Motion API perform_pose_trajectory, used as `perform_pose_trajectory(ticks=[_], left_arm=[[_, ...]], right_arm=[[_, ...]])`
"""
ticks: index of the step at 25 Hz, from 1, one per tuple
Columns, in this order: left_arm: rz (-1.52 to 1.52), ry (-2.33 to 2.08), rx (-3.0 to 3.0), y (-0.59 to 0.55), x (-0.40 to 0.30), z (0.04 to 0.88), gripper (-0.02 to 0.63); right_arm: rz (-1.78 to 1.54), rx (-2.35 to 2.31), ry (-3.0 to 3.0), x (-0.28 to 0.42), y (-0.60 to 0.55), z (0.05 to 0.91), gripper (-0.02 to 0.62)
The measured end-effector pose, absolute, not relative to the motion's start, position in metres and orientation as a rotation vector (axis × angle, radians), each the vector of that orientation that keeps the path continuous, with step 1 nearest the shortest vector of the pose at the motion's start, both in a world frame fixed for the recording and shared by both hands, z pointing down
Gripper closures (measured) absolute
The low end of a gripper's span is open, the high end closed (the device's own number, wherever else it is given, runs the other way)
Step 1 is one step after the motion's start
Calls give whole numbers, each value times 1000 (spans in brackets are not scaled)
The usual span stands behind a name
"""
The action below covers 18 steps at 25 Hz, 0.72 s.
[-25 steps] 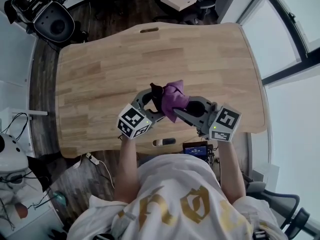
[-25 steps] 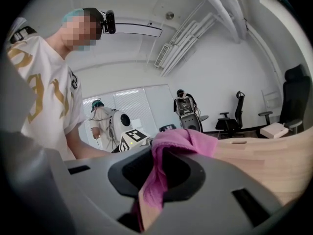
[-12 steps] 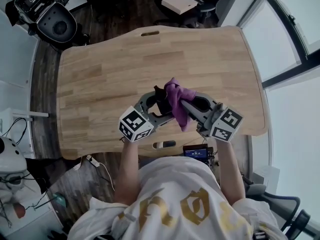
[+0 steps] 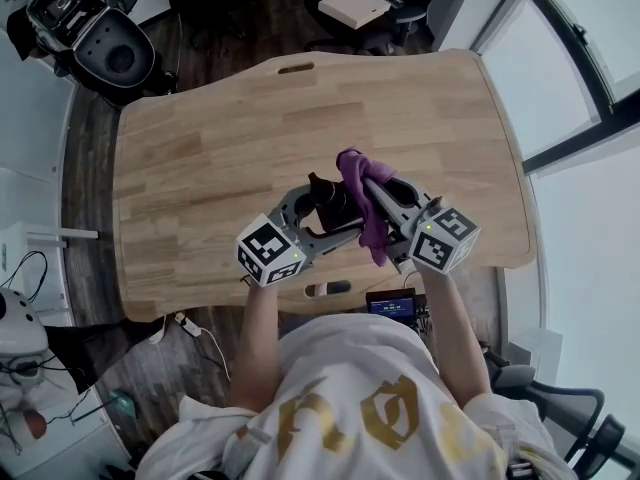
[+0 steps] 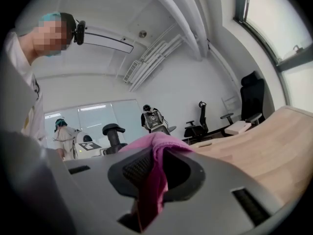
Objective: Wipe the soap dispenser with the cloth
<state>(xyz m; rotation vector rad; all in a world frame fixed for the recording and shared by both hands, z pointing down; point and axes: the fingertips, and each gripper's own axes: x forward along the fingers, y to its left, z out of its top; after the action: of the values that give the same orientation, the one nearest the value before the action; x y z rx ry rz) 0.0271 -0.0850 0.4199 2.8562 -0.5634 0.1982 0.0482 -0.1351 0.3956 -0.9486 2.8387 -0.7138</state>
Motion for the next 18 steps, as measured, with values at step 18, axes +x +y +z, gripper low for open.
perform_pose_trajectory(ticks=[18], left_arm=[[80,-681,2760,-99,-11,415,250]], right_arm=[[-857,-577,2815,27,-94,379,541]])
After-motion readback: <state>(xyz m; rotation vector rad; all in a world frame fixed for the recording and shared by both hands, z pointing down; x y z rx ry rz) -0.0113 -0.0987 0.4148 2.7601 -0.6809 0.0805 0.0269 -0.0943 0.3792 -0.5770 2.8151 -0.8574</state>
